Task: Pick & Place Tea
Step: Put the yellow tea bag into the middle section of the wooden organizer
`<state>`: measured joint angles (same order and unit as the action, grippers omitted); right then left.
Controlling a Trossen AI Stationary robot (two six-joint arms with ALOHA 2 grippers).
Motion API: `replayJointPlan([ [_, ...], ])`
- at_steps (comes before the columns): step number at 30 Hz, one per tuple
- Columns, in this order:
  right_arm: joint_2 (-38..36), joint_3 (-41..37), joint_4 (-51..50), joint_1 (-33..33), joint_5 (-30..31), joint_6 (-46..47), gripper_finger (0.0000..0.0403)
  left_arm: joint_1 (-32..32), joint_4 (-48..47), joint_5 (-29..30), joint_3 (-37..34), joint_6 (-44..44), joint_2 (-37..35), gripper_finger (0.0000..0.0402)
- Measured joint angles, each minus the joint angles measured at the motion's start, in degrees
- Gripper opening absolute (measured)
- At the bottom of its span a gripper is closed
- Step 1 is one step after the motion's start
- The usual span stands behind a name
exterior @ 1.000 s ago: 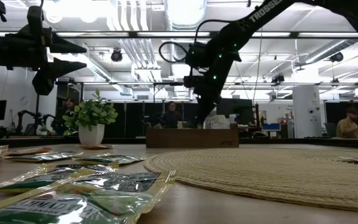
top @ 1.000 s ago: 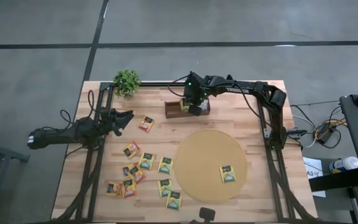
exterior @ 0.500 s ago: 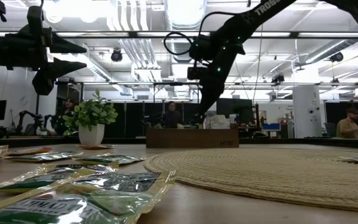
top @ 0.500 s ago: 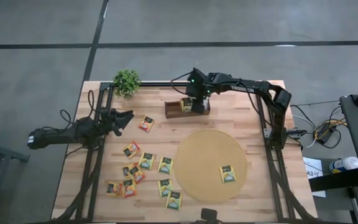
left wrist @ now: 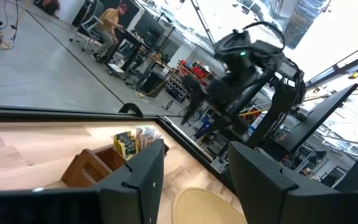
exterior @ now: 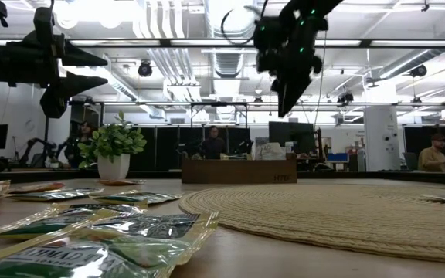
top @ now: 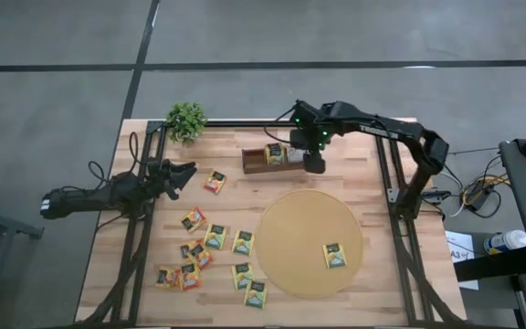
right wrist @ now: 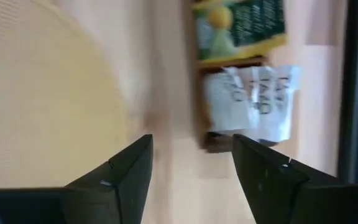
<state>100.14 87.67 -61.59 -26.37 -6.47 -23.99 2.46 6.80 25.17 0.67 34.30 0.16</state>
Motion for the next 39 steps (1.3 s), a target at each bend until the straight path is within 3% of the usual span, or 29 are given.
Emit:
replayJointPlan([
  [4,-3.32,-0.16,-2.58,1.49,-4.69,0.73,0.0211,0.0,0.01,0.0,0.0,0.0,0.0,0.0174],
  [9,-6.89,-1.57,-6.16,4.13,-6.13,3.87,0.0205,-0.01,0.01,0.0,0.0,0.0,-0.02,0.0174],
  [16,-13.83,-10.88,-6.29,8.91,-8.68,13.19,0.0203,-0.01,-0.01,0.0,0.0,0.0,0.0,0.0174],
  [28,-30.79,-34.09,11.91,22.11,-8.58,36.21,0.0203,0.0,-0.08,0.0,0.0,0.0,0.0,0.0174],
  [39,-31.72,-47.27,18.31,36.68,-8.55,50.06,0.0203,-0.01,-0.03,0.0,0.0,0.0,0.01,0.0174],
])
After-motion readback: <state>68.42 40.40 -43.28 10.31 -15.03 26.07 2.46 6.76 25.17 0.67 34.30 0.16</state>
